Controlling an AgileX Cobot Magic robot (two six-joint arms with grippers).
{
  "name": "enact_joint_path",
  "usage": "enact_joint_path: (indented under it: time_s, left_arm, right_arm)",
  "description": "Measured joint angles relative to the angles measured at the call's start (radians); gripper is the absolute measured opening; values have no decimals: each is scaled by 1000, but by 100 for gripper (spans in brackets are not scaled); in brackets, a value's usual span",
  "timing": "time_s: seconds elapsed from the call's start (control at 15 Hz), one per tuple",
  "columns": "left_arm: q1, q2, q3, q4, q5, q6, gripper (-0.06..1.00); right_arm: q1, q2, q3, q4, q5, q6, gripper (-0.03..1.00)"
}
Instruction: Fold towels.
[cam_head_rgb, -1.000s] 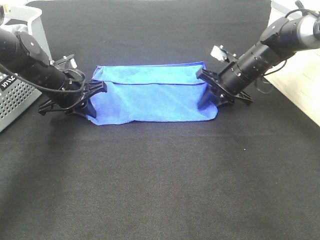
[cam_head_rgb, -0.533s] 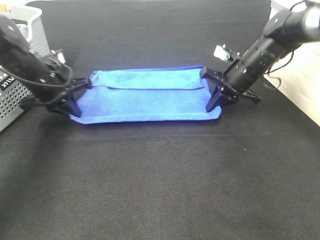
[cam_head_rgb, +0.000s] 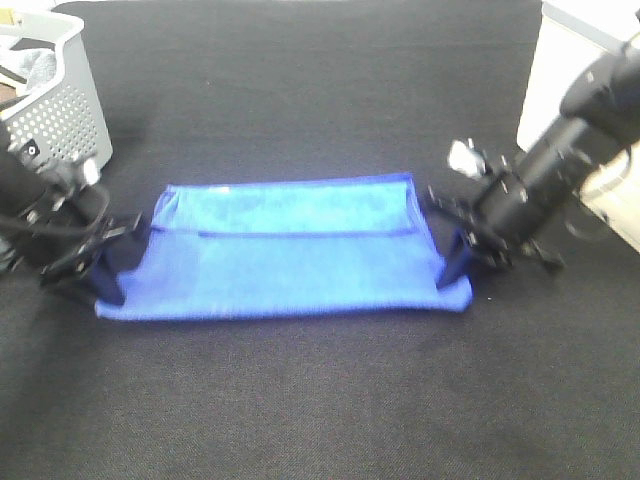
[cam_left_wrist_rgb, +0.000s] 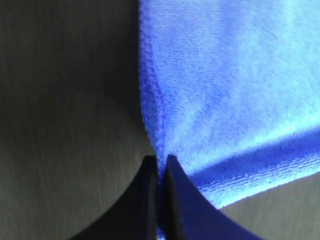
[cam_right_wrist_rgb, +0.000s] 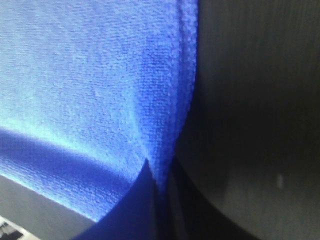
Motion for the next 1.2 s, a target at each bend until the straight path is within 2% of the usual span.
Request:
enact_joint_path:
  time_s: [0.13, 0.27, 0.47, 0.67, 0.87, 1.07, 1.2]
  left_arm:
    - [0, -15, 26, -19, -6, 34, 1]
    - [0, -16, 2, -49, -16, 44, 1]
    - [0, -16, -113, -81, -29, 36, 1]
    - [4, 30, -296, -57, -22, -19, 1]
    - [4, 137, -422, -28, -15, -54, 1]
    - [4, 227, -507, -25, -38, -58, 1]
    - [4, 282, -543, -26, -34, -58, 1]
  right_arm:
    - [0, -32, 42, 1, -24, -20, 0]
    - [0, -42, 20, 0, -27, -27, 0]
    - [0, -42, -89, -15, -20, -29, 0]
    - [0, 0, -269, -20, -8, -24, 0]
    - [0, 95, -400, -50, 0, 14, 0]
    - [0, 177, -472, -68, -11, 32, 0]
    - [0, 210, -482, -69, -52, 73, 0]
